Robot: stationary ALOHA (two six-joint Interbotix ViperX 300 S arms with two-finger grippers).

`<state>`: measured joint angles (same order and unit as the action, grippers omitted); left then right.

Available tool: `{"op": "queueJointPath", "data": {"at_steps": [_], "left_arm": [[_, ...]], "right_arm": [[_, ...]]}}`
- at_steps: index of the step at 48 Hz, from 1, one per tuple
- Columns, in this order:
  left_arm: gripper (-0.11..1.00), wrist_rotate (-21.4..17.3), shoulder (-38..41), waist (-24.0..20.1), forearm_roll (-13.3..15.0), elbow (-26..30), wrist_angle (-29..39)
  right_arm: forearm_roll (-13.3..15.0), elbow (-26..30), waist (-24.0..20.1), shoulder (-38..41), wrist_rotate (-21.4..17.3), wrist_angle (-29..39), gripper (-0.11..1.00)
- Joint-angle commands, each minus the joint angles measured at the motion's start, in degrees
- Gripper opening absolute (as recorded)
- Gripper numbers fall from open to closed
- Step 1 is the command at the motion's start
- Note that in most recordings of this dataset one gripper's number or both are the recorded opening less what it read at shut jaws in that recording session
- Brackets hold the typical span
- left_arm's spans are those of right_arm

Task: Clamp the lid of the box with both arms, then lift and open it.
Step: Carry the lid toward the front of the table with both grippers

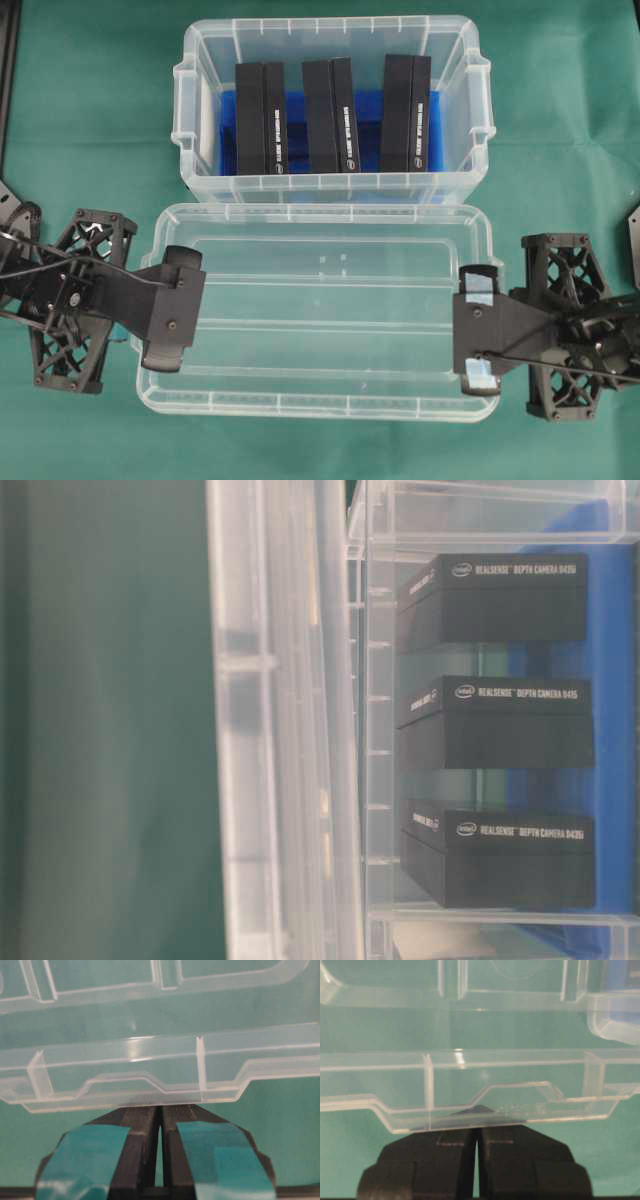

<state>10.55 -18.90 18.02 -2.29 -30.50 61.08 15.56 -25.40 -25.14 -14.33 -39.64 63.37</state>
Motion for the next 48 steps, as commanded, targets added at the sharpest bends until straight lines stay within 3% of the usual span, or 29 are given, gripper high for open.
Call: {"op": "queueJointPath", "data": {"at_steps": [1,30,48], "left_arm": [[0.0,-0.3,-0.3,-0.6,-2.0,4.5,-1.7],[0.0,-0.2,1.7,-0.4,-2.0,4.4,-2.5],[0.0,0.1,5.4,-0.4,-1.9,-1.1,-10.3]], "right_arm": [[2.9,4.0,1.1,-0.2,-0.5,-1.6,-0.02],[3.3,3.5,1.1,3.3,-0.5,-3.6,-0.02],[3.3,-2.3,0.9,5.5,-0.7,-10.5,-0.02]]}}
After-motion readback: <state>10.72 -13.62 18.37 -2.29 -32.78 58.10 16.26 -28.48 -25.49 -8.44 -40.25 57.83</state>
